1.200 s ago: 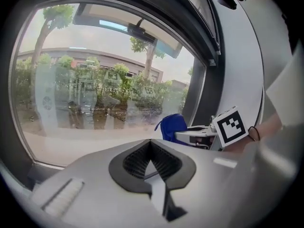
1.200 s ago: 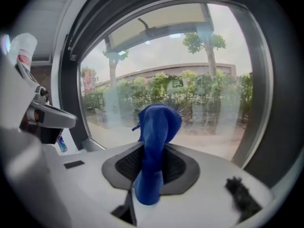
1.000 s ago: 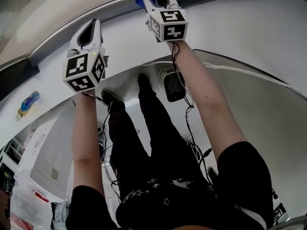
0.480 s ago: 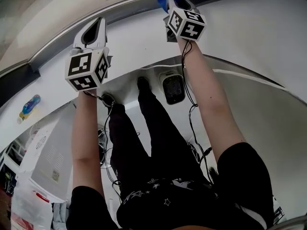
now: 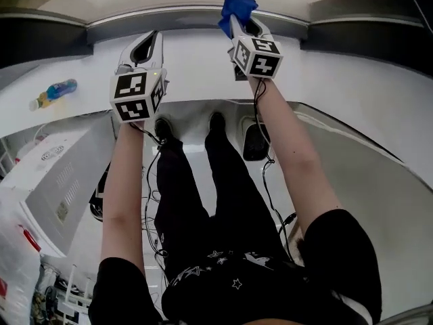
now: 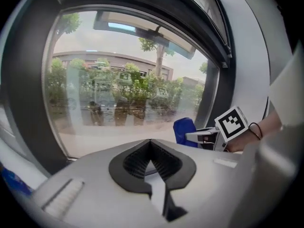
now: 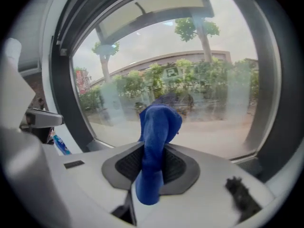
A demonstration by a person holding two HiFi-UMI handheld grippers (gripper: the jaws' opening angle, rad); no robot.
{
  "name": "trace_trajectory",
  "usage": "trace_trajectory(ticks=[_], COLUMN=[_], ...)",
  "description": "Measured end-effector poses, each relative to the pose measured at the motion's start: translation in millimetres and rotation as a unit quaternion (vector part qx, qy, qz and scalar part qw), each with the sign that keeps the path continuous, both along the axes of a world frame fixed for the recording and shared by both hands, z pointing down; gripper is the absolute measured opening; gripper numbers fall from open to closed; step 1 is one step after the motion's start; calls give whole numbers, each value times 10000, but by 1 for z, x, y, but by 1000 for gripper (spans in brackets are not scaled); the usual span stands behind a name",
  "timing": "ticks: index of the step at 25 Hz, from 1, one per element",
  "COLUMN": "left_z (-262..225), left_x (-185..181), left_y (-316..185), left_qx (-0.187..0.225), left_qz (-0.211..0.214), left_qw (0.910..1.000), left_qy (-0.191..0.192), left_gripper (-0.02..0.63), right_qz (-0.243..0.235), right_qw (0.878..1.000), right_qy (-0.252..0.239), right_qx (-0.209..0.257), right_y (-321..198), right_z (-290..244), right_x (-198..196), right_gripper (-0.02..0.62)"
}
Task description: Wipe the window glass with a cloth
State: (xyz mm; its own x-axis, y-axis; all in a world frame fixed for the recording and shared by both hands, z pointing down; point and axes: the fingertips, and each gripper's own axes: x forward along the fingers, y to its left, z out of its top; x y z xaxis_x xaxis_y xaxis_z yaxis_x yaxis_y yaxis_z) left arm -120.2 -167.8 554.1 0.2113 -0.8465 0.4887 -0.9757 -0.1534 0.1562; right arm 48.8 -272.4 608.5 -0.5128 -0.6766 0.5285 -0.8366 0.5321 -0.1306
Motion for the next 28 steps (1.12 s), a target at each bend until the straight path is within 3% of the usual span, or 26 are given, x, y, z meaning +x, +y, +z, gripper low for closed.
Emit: trace_trajectory(ticks=[5,8,11,15,18,21,28], left_z=[3,9,23,49,62,71,78], left_x=[-135,-198,-242,-267,-267,-257,-207], left_y=[55,82,97,102,98,92,54], left_qx=[-9,-38,-98,-253,-357,-454,-532], left_qz=[-1066,-1453,-1664,-1824,-1695,-1491,-888], left_qw=[9943,9892,9858,9829,9849,9878,9946], left_qy=[-79,-191,-190,-11,21,36,-52], left_gripper=[9,9,9,9,9,8,9], right_qz=[-1054,-1628,-2114,-2423,-2403,-2291,-1821], right_qw=[9944,9866,9773,9701,9707,9732,9826], right_qy=[-83,-127,-95,69,81,153,308], right_qx=[-80,-37,68,83,0,-83,-193], right_y=[39,61,76,83,79,73,47], right_z=[19,25,35,56,65,73,80], right_x=[-162,-252,-326,-388,-408,-401,-318], right_gripper=[89,90,89,89,89,89,89])
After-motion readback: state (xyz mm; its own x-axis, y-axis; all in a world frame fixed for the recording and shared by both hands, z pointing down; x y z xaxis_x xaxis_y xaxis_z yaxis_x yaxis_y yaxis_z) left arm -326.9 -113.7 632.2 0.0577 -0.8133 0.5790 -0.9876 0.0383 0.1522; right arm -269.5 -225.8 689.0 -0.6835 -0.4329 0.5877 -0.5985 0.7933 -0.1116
